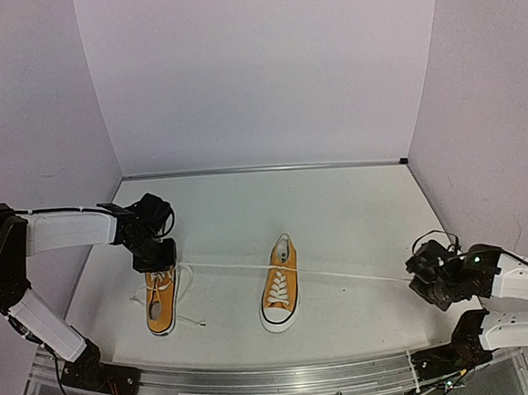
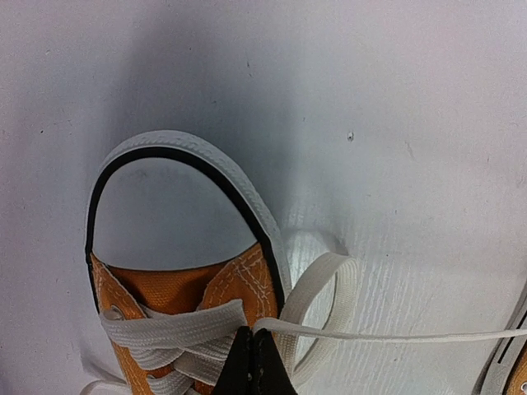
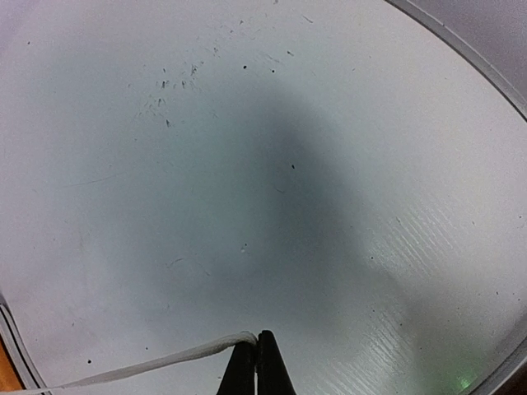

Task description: Tie the shoes

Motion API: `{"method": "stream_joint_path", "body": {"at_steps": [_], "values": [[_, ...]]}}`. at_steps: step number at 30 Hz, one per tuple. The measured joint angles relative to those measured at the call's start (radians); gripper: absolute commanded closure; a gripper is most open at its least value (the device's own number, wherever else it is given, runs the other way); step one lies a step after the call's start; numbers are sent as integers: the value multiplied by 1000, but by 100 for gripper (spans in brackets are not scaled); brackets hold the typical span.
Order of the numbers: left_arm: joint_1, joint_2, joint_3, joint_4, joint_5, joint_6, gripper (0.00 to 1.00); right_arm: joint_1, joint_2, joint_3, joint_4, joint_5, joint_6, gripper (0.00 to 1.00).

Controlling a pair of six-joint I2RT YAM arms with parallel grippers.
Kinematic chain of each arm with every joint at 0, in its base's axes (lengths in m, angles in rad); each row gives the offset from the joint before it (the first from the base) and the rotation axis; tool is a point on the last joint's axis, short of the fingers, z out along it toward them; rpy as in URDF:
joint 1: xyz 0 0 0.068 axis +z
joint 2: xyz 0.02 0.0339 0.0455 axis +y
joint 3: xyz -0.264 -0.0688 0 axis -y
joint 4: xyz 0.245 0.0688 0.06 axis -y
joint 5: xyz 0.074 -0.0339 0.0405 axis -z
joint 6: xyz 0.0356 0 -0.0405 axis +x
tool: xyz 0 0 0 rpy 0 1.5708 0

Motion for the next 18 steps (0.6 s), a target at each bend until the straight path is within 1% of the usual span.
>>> {"method": "stream_joint_path", "body": {"at_steps": [4, 9, 12, 15, 18], "values": [[2, -22, -19, 2, 23, 21, 100, 0, 94, 33, 21, 20, -38, 100], [6, -50, -40, 20, 64, 34, 100, -5, 272, 97, 103, 32, -109, 100], [6, -63, -60, 37, 99, 50, 100, -10, 375, 116, 203, 11, -172, 100], [-2, -79, -78, 69, 154, 63, 100, -15, 507, 132, 364, -75, -281, 100], [-26, -86, -84, 99, 190, 78, 100, -16, 654, 169, 537, -195, -394, 100]]}}
